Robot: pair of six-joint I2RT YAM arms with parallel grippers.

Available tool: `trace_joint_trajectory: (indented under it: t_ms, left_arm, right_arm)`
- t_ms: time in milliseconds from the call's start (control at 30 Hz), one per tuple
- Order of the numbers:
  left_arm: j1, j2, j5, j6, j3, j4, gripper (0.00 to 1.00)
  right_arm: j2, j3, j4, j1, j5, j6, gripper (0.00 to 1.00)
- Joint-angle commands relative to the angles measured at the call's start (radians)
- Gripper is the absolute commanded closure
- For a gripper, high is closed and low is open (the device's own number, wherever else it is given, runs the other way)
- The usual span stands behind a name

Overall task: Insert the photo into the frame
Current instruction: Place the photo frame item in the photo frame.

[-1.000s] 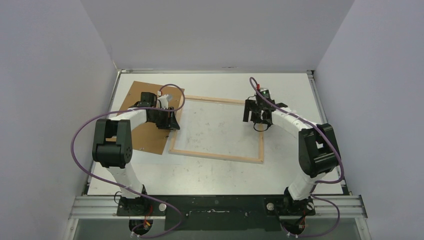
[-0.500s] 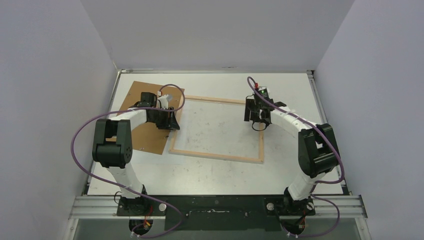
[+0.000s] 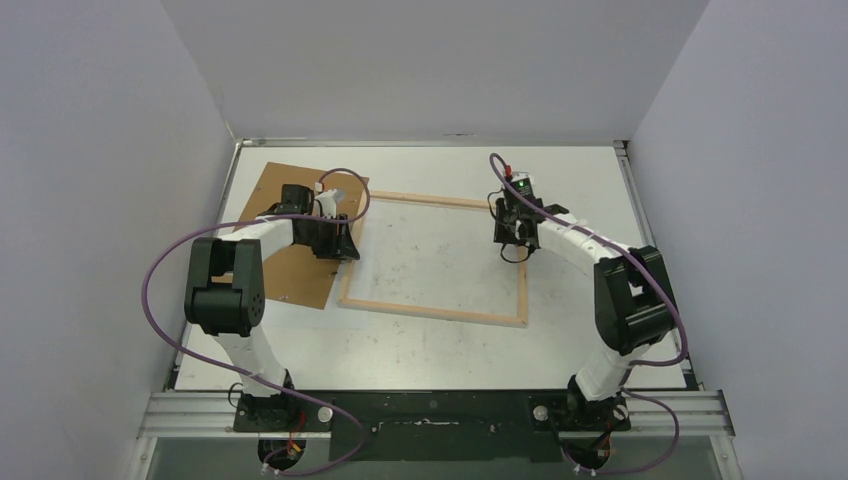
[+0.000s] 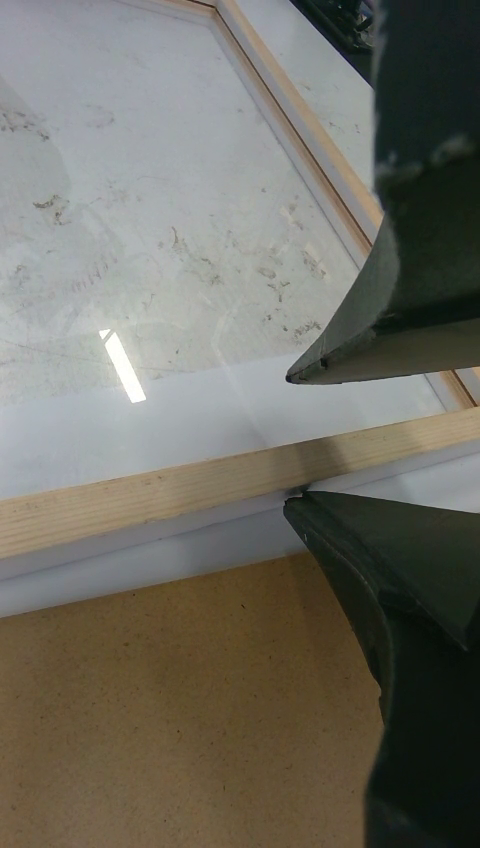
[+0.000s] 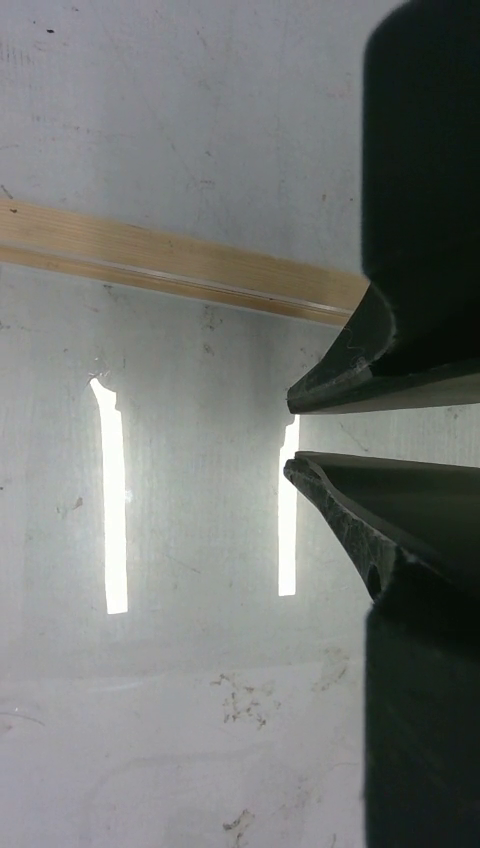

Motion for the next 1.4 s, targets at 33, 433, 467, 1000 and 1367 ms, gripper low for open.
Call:
trace_joint_trajectory:
  t_ms: [33,433,467,1000,1367]
  left_arm:
    - [0.008,-0.026,0.022,0.012,0.005,0.007,0.59]
    - [0.008,-0.03,0.024,0.013,0.01,0.003,0.59]
    - [0.009,-0.03,0.024,0.013,0.011,0.003,0.59]
    - [0.008,-0.049,0.039,0.023,0.025,-0.021,0.58]
    - [0.01,-0.065,0.05,0.022,0.033,-0.032,0.58]
  right_arm:
    - [0.025,0.007,0.032,0.002,0.062,0.002,0.8]
    - [0.038,-0.019,0.02,-0.002,0.167,0.019,0.91]
    - [0.04,-0.02,0.019,-0.004,0.172,0.019,0.91]
    - [0.082,-0.009,0.0,-0.021,0.181,0.021,0.82]
    - [0.109,-0.017,0.004,-0.024,0.181,0.028,0.81]
